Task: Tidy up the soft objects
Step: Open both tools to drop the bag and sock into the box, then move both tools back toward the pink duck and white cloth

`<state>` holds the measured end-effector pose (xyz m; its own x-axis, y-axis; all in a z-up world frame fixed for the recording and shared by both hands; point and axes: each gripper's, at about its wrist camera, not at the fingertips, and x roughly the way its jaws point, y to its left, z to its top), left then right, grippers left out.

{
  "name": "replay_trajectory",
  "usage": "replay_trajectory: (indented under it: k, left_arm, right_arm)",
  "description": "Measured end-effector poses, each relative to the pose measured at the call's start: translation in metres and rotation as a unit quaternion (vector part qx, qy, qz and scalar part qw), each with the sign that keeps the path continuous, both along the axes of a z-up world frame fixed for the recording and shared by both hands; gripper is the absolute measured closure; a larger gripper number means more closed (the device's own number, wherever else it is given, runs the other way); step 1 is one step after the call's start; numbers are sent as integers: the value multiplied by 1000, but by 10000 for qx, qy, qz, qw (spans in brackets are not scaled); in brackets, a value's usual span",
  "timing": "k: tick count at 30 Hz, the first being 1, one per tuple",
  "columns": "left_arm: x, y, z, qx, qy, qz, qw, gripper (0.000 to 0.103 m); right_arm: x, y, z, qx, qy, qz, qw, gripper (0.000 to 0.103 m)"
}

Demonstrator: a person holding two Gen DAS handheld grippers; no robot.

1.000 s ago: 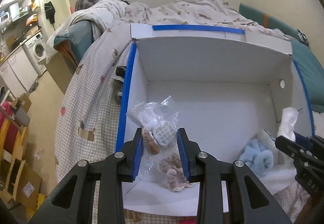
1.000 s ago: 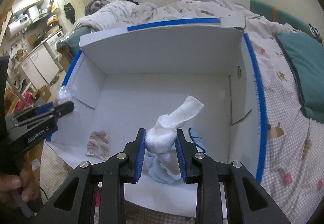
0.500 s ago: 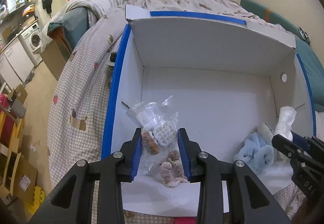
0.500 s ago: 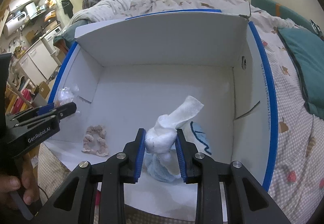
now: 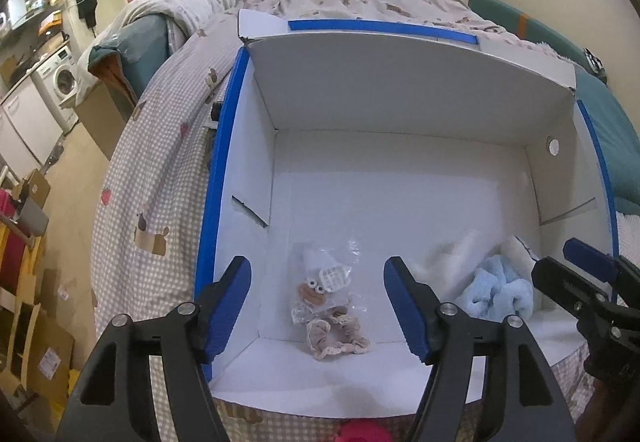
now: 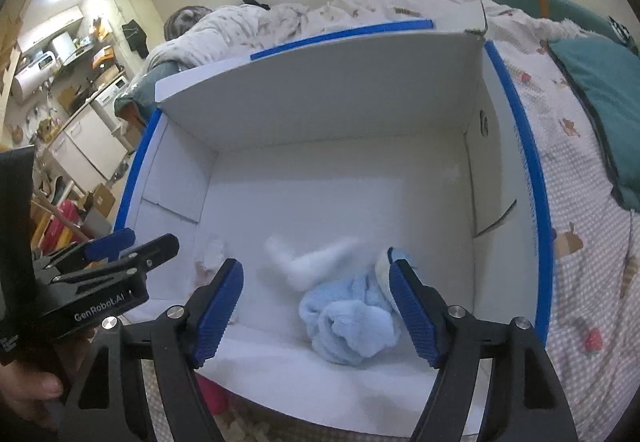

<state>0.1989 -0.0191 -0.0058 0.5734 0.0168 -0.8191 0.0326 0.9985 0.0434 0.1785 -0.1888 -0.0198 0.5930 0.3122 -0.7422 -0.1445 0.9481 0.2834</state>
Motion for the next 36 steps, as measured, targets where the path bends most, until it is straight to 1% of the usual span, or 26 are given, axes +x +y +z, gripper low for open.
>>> replay_trajectory:
  k: [3, 14, 21, 25, 36]
  left_arm:
    - [-1, 0, 0, 4, 24, 5, 10000, 37]
    - [-3, 0, 2, -11, -10, 10, 10000, 37]
    - [-6, -1, 6, 32, -90, -21, 10000, 37]
    - [-9, -1, 7, -15, -68, -28, 10000, 37]
    - [-31, 23, 28, -95, -269, 198, 9994, 37]
  right_arm:
    - [1, 1, -2, -13, 56, 26, 10000, 23]
    - [-1, 2, -2, -53, 20, 20, 10000, 23]
    - [-3, 2, 1, -99, -36, 38, 9999, 23]
    - [-6, 1, 4, -81, -95, -25, 9999, 23]
    - [-26, -4, 13, -247, -164, -158, 9994, 23]
